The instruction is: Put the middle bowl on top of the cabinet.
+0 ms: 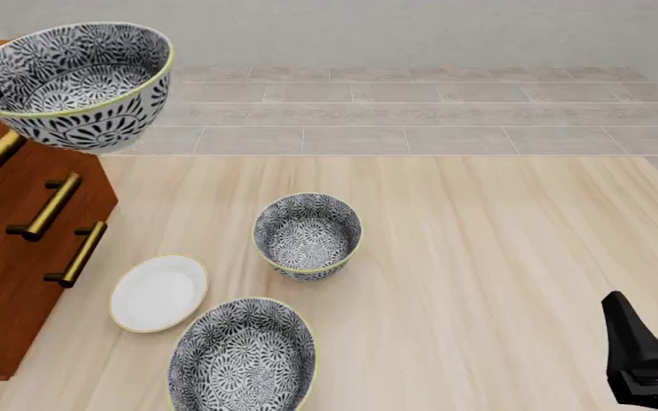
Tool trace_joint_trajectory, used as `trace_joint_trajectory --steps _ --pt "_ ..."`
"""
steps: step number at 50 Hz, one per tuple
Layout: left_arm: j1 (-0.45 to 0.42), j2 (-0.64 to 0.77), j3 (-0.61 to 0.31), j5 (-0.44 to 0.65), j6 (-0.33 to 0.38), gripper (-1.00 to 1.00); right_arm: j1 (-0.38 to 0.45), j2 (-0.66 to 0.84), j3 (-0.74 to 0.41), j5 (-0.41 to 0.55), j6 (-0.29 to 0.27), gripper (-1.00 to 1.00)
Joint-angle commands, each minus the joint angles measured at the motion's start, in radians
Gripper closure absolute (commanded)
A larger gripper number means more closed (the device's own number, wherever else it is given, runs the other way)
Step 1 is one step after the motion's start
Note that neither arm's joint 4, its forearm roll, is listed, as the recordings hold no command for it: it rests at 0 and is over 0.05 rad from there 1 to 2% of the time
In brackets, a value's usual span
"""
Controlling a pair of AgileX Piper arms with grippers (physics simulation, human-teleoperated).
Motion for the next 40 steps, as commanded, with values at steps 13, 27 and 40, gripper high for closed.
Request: trace_joint_trajectory --steps 13,27,40 --pt "0.085 0.041 -0.152 0.104 -0.107 1.0 0.0 -0.004 0.0 0.005 -0.014 -1.0" --pt "0.204 0.065 -0.191 0.111 -0.061 1.0 0.001 0.006 0.0 -0.003 -0.017 -1.0" --pt "0.208 0.083 -0.238 0.112 -0.069 1.0 0.004 0.011 0.0 -0.006 -0.021 -1.0"
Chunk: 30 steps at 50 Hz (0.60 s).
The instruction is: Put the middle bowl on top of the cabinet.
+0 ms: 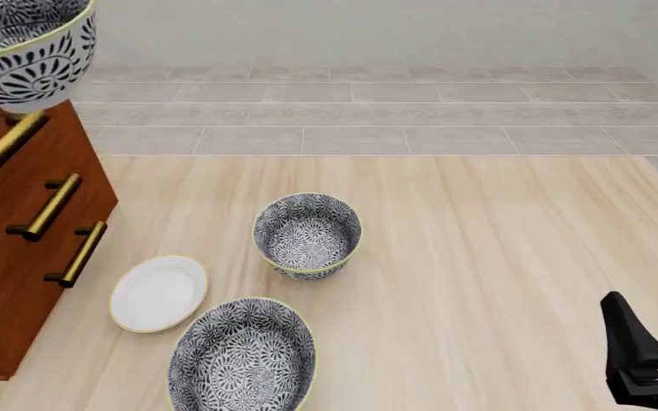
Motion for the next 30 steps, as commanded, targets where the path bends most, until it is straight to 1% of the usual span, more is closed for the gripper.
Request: trace_joint_trajectory --steps 1,5,6,11,12,19,30 --pt "0.031 0.01 -0.043 0.002 0.008 1.0 0.001 0.003 0.0 -0.002 -0.003 -1.0" --pt "0.026 0.013 -0.057 0.002 0.002 1.0 0.001 0.0 0.0 0.001 -0.003 -1.0" --pt "0.038 0.012 -0.059 0.002 0.008 1.0 0.001 0.001 0.0 0.0 -0.003 -1.0" --pt "0.048 0.018 -0.076 0.002 0.009 1.0 0.001 0.002 0.0 -0.001 -0.002 -1.0" --pt "0.063 0.017 -0.077 0.002 0.013 1.0 0.001 0.002 0.0 -0.001 -0.002 -1.0" --pt "0.094 0.028 -0.114 0.002 0.023 1.0 0.001 0.003 0.0 -0.002 -0.001 -1.0" --pt "0.149 0.042 -0.141 0.002 0.028 1.0 0.001 0.007 0.0 -0.005 -0.001 -1.0"
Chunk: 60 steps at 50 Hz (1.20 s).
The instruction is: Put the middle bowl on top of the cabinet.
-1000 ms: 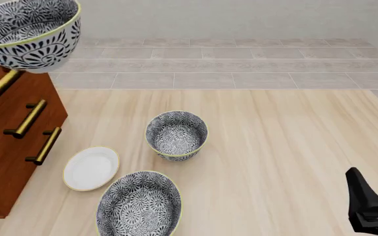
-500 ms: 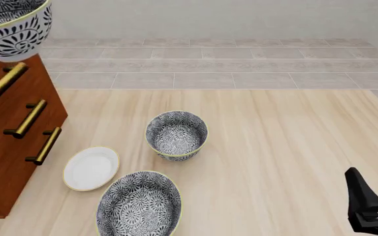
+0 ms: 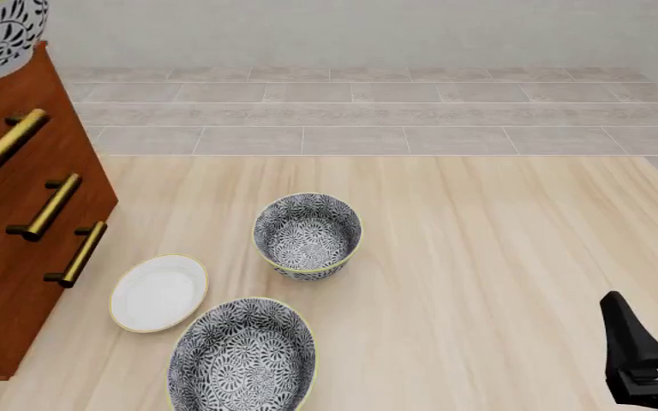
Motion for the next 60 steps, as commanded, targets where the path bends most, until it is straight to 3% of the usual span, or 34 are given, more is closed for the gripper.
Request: trace_joint_trajectory --steps 1,8,17,60 --pt "0.052 0.013 -0.041 0.0 0.01 1.0 0.0 0.002 0.0 -0.001 -0.001 -1.0" --pt "0.095 0.019 -0.061 0.0 0.023 1.0 0.0 0.003 0.0 -0.001 -0.001 -1.0" --pt "0.216 0.044 -0.101 0.0 0.087 1.0 -0.001 0.005 0.0 -0.003 0.0 -1.0" --pt "0.331 0.088 -0.113 0.0 0.091 1.0 -0.007 -0.001 0.0 0.002 -0.001 -1.0"
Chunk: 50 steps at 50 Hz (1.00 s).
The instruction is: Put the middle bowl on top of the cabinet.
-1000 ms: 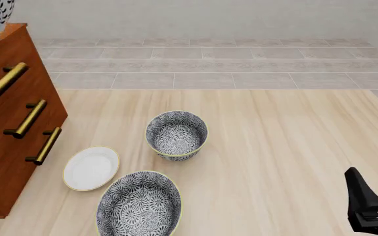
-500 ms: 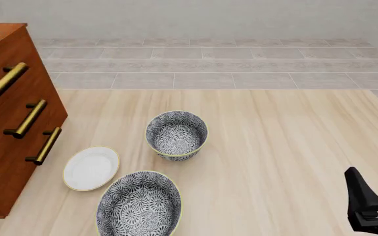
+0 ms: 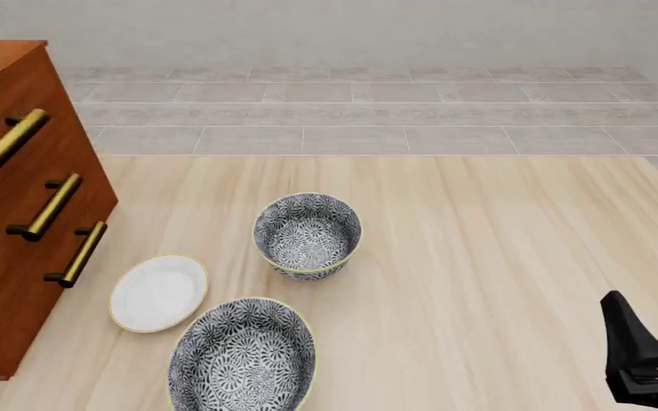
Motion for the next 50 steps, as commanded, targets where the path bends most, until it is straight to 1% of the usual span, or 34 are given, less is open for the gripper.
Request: trace_joint_trajectory --steps 1,12,26,47,50 --pt "0.024 0.007 -0.003 0.0 0.002 1.0 -0.002 -0.004 0.0 0.004 0.0 -1.0" --pt "0.041 0.022 -0.001 0.0 0.0 1.0 -0.001 0.007 0.0 -0.005 -0.003 -1.0" --pt "0.03 0.035 0.016 0.0 0.002 1.0 0.002 0.023 0.0 -0.019 -0.006 -1.0" --pt "0.052 0.051 0.035 0.0 -0.003 1.0 0.003 0.02 0.0 -0.015 -0.008 -1.0" --pt "0.053 0.054 0.037 0.0 -0.005 1.0 0.003 0.007 0.0 -0.003 -0.008 -1.0"
